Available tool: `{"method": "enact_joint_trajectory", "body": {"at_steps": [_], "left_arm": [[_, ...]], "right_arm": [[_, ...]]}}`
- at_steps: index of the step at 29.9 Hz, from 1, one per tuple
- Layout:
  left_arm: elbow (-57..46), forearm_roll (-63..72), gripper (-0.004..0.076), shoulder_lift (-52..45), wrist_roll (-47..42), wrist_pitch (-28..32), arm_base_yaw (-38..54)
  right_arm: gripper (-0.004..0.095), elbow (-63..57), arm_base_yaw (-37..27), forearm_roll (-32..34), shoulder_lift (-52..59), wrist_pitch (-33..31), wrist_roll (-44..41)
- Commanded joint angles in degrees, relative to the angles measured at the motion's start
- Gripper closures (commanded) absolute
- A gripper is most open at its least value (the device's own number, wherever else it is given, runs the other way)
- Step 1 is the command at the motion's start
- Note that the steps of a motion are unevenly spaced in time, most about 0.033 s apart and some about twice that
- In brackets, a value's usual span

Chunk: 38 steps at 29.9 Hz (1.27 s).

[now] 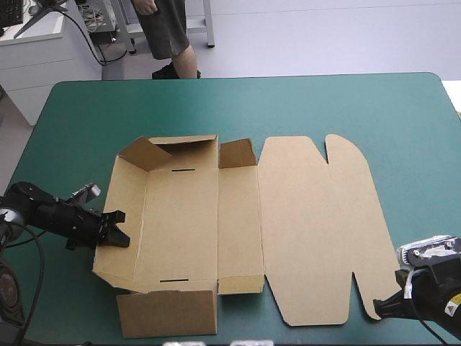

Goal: Fold the box

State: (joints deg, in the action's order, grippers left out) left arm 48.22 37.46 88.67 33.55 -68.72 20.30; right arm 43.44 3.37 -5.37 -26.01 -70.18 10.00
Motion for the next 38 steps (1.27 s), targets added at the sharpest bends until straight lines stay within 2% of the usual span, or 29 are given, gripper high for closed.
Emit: {"method": "enact_joint_trajectory", "body": {"at_steps": [1, 15, 23, 28, 32, 38], "left_arm": [[0.89, 1.53, 0.0732, -1.69, -0.51, -5.17, -0.22], [3.45, 2.75, 0.0732, -1.69, 3.92, -4.18, -0.22], [14.77, -0.06, 0.0732, -1.79, 5.64, -5.17, -1.43], [25.42, -11.87, 0.0732, -1.68, 5.75, -4.36, -9.48], [32.64, -18.43, 0.0732, -1.68, 5.65, 0.62, -17.15], [39.44, -27.08, 0.0732, -1.68, 5.65, 12.24, -28.41]], "right_arm": [[0.0921, 1.3, -0.53, -0.41, -0.44, 3.12, 0.44], [0.0921, 1.3, -0.53, -0.09, -0.44, 3.21, 0.44], [0.0921, 1.3, -0.53, 0.08, -0.44, 4.32, 0.44], [0.0921, 1.4, -0.53, -0.01, -0.44, 5.45, 0.0], [0.0921, 2.14, -0.53, -0.16, -0.44, 5.45, -0.63], [0.0921, 5.36, -0.53, 0.94, -0.44, 5.34, -1.08]]}}
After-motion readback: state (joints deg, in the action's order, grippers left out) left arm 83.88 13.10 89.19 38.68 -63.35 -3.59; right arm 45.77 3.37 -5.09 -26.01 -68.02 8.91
